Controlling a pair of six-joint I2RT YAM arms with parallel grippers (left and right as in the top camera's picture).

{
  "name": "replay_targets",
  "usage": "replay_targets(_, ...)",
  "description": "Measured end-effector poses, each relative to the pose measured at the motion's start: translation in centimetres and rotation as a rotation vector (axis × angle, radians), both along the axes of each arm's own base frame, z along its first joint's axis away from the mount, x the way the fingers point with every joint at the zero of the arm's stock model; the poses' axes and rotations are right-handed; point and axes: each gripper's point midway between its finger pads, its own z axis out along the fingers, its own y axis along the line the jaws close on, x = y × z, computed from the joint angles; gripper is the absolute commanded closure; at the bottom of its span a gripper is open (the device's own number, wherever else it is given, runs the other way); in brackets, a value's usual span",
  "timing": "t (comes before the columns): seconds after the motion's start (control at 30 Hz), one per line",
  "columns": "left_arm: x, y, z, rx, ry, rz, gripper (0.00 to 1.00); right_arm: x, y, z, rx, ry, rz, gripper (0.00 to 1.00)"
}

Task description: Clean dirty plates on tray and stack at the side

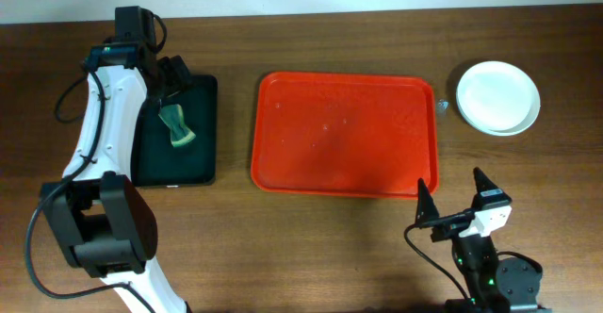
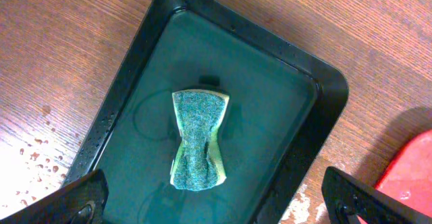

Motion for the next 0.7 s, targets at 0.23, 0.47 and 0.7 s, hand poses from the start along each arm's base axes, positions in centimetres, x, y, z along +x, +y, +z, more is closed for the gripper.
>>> replay_targets(0.23,0.0,0.0,0.0,0.0,0.0,0.0,0.01,0.7,0.3,-0.5,0.001,-0.096,0.012,0.02)
replay_targets(0.47,0.0,0.0,0.0,0.0,0.0,0.0,0.01,0.9,0.3,-2.0,0.002,-0.051,0.012,0.02)
replay_targets(0.7,0.0,0.0,0.0,0.0,0.0,0.0,0.01,1.0,0.2,-5.1,0.0,0.074,0.008,0.02)
